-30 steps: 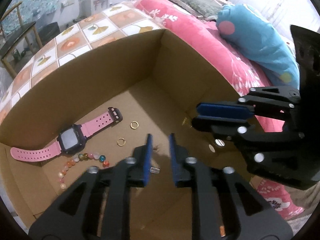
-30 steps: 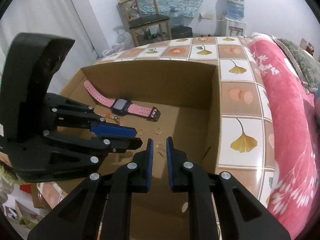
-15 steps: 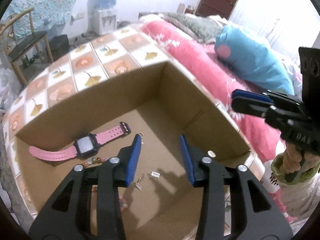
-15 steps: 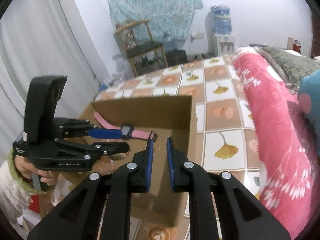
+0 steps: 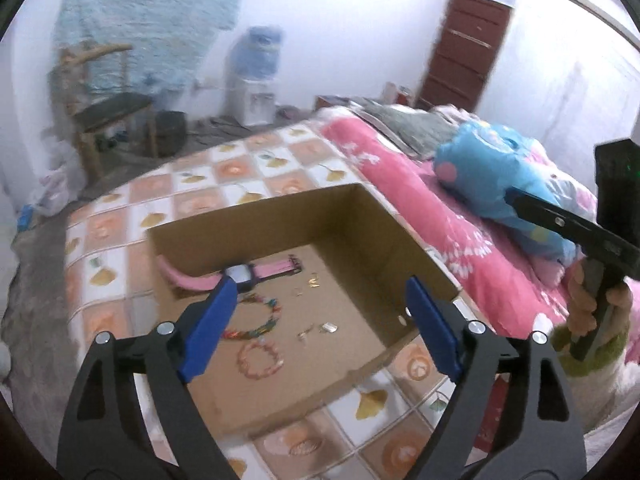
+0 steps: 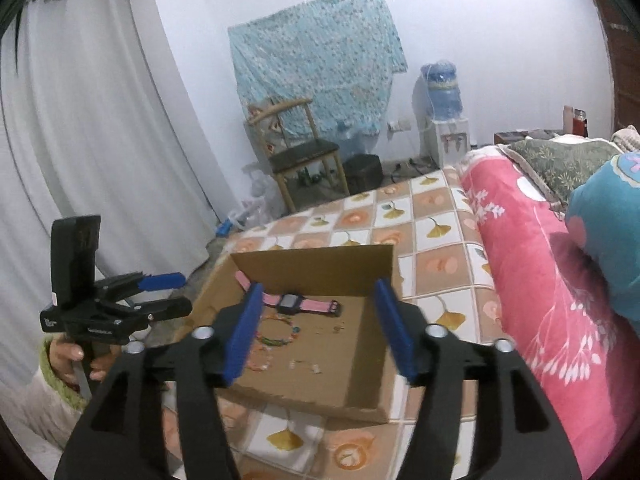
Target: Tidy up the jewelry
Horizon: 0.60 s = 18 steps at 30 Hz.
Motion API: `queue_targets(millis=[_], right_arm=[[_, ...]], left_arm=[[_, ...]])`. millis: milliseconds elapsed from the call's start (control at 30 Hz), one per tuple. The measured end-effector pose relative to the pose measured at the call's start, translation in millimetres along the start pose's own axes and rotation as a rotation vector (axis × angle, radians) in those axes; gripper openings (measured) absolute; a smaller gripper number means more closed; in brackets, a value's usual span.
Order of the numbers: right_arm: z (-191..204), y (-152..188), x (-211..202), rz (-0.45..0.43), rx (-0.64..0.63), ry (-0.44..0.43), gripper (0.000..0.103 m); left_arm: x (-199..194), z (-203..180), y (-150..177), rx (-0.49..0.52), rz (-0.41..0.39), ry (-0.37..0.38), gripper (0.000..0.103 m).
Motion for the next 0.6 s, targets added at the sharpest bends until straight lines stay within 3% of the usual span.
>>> queue_targets(millis=[167,300,433,500,600], right_arm=[[25,33,2,0.046,-0.009,-0.003,0.087],[37,77,22,0.219,-0.066,0.122,0.091],[47,105,38,0.303,-0.083,0.162,0.091],[48,110,43,0.327,-0.07,0.183,0.091],[44,109,48,0.352,-0.087,0.258,0.091]], left_arm=[[-33,10,22,-0.008,-0.098,-0.069,0.091],[-43,28,46,-0.062,-0.113,-0.174,0.094],[-40,52,69,-0.108,-0.105,-0.35,0.094],[-39,64,76,-0.121,-0.105,-0.465,0.094],[-38,74,79,-0.126,-0.107,-0.574,0.094]])
Point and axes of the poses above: each gripper's, at about its wrist camera, not at the fingertips, and x roughly the way its jaws point, z to its left, y to its underside, the point moved 10 cm from there along x, roughly the way its jaws point, and after that the axes turned 8 degrees about -x, right-handed, at the moved point
